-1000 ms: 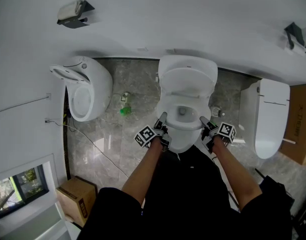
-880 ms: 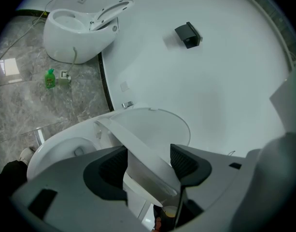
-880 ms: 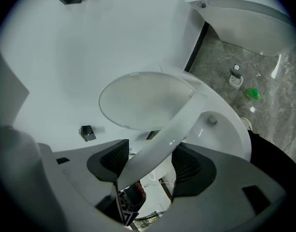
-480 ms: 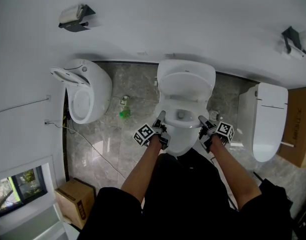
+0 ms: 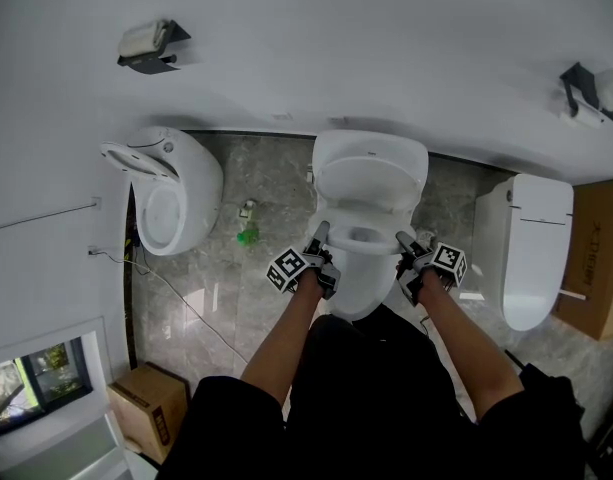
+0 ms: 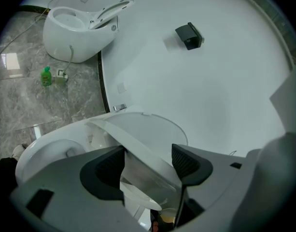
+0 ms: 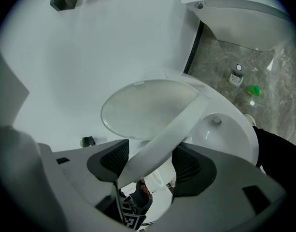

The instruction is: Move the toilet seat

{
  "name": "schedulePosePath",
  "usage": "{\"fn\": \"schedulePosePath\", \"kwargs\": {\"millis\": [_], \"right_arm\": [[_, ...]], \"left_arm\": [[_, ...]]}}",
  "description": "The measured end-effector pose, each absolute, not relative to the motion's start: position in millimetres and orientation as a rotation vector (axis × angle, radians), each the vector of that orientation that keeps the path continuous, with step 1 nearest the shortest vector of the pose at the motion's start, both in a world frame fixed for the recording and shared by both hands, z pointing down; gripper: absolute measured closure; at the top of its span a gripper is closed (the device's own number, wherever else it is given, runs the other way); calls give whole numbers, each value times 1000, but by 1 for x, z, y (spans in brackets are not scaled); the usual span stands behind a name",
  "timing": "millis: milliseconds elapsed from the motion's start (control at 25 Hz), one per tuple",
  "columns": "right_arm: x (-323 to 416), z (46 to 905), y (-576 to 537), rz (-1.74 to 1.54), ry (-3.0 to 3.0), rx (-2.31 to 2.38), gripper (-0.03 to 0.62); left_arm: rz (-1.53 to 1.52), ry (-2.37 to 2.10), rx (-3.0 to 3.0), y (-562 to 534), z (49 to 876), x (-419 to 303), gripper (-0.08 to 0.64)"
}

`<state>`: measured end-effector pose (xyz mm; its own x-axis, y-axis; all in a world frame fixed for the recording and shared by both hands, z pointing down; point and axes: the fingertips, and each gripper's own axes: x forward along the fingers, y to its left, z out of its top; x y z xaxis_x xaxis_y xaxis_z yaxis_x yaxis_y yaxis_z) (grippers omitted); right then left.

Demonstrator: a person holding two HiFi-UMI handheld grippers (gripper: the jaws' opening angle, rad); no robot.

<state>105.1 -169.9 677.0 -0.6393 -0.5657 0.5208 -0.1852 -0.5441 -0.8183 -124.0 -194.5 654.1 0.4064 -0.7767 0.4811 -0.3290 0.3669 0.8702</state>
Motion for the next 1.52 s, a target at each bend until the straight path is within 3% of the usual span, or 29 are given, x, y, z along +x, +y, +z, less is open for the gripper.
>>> {"fn": "schedulePosePath", "kwargs": {"millis": [1520], "right_arm": [[117, 663, -219, -2109, 1302, -1240, 311]], "left_arm": [[-461, -1154, 1280, -247, 644, -117, 218]]}}
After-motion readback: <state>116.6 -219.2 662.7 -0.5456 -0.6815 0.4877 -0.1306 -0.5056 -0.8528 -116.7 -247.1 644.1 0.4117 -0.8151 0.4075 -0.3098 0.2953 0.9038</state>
